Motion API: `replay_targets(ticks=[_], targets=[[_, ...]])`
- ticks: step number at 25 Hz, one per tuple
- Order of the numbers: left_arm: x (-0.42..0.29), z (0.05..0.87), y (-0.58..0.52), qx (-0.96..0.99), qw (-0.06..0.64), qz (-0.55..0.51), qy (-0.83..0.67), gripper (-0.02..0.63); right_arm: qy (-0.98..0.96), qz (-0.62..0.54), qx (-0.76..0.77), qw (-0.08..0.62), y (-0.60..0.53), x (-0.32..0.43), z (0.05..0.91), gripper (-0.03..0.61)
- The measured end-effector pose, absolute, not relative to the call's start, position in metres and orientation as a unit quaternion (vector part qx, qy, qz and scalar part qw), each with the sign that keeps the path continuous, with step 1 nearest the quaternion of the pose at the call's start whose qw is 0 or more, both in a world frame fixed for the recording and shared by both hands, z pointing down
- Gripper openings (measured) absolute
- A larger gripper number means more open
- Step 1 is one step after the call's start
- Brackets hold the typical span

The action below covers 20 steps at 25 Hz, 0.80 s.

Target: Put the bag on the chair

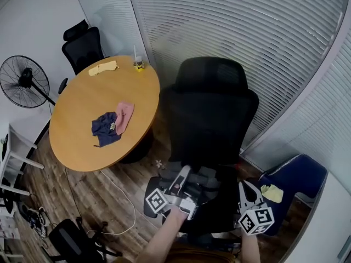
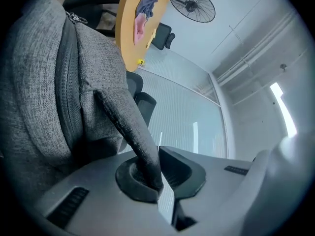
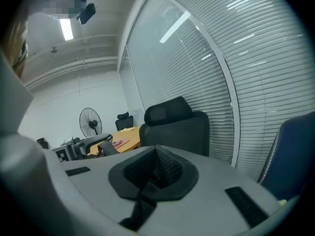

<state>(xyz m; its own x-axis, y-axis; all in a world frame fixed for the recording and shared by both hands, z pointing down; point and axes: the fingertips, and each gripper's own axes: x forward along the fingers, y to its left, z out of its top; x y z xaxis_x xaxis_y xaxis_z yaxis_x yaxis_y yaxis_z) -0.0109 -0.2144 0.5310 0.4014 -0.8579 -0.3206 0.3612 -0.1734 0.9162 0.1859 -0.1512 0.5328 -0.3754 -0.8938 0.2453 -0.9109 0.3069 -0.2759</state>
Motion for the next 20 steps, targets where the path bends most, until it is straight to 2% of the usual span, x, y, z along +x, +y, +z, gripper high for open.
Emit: replay_targets(ticks=[20], targets=[[0.028,0.557,-0.254,0.588,0.621,-0.477,-0.204,0.026,-0.797,0.218,0.561,0.041,-0.182,0.206,0.561,0.012]])
